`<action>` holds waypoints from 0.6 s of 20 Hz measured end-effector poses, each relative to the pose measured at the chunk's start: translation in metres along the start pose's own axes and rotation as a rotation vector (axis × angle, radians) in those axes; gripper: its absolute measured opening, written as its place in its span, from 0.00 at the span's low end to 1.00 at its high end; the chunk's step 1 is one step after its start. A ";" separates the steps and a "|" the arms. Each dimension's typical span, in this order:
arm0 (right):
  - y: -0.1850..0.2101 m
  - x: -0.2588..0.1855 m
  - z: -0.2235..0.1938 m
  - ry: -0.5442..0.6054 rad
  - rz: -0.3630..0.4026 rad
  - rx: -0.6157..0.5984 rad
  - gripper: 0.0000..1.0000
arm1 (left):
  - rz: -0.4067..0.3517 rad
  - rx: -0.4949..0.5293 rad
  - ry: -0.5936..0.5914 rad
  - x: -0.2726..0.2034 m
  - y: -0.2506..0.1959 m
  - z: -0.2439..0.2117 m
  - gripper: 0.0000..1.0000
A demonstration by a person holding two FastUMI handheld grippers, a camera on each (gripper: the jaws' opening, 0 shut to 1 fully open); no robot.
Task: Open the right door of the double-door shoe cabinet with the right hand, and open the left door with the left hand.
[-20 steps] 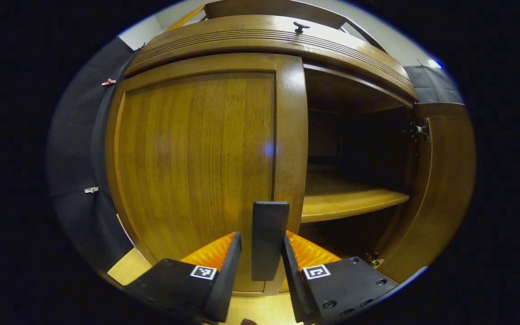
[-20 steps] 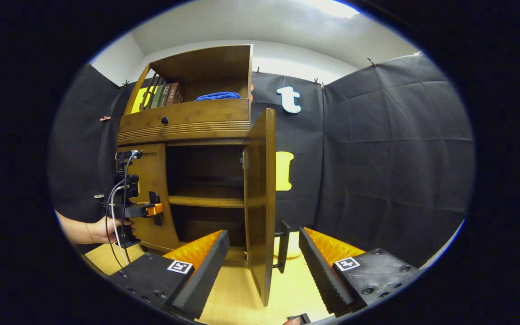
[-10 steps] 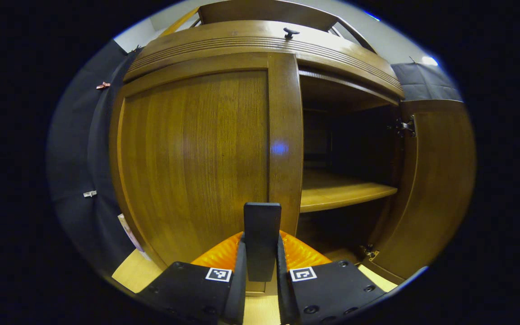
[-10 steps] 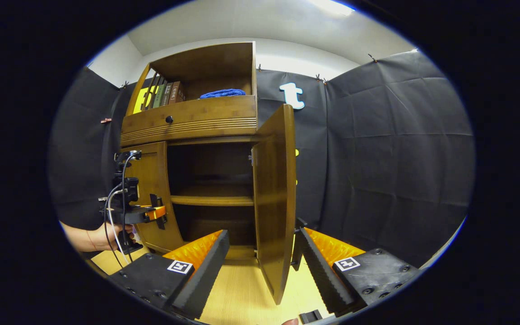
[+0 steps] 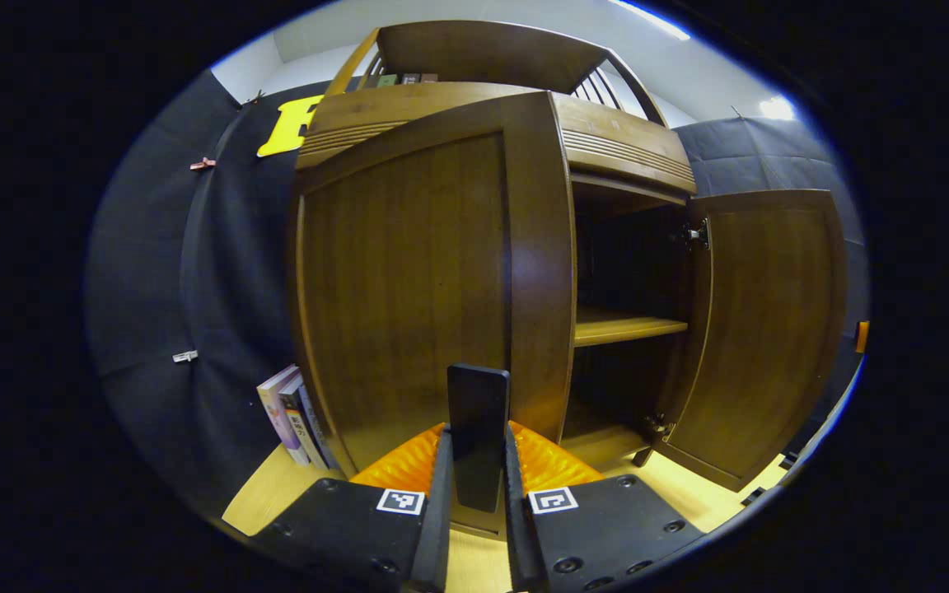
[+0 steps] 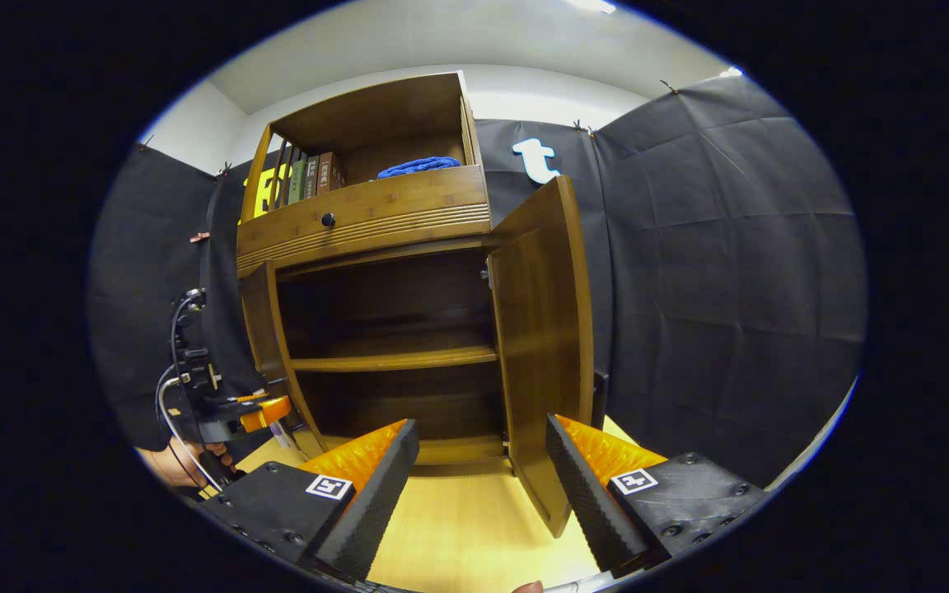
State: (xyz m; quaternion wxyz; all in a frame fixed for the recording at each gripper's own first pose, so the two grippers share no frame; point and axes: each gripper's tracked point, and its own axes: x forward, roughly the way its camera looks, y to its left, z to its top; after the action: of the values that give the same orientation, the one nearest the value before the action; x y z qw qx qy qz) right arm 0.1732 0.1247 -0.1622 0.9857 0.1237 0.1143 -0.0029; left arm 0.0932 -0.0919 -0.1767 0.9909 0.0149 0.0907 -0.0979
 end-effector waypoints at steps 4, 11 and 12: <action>0.026 -0.004 -0.010 0.008 0.009 -0.015 0.98 | 0.024 -0.005 -0.010 -0.035 0.028 -0.005 0.30; 0.075 -0.009 -0.018 0.016 0.084 -0.067 0.98 | 0.076 -0.024 -0.027 -0.072 0.072 -0.012 0.24; 0.079 -0.010 -0.019 0.017 0.092 -0.075 0.98 | 0.084 -0.026 -0.031 -0.076 0.078 -0.012 0.22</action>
State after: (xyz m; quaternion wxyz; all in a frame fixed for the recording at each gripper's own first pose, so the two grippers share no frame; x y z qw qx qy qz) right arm 0.1615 0.2060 -0.1590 0.9878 0.0916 0.1169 0.0476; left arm 0.0332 0.0000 -0.1742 0.9956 0.0046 0.0760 -0.0552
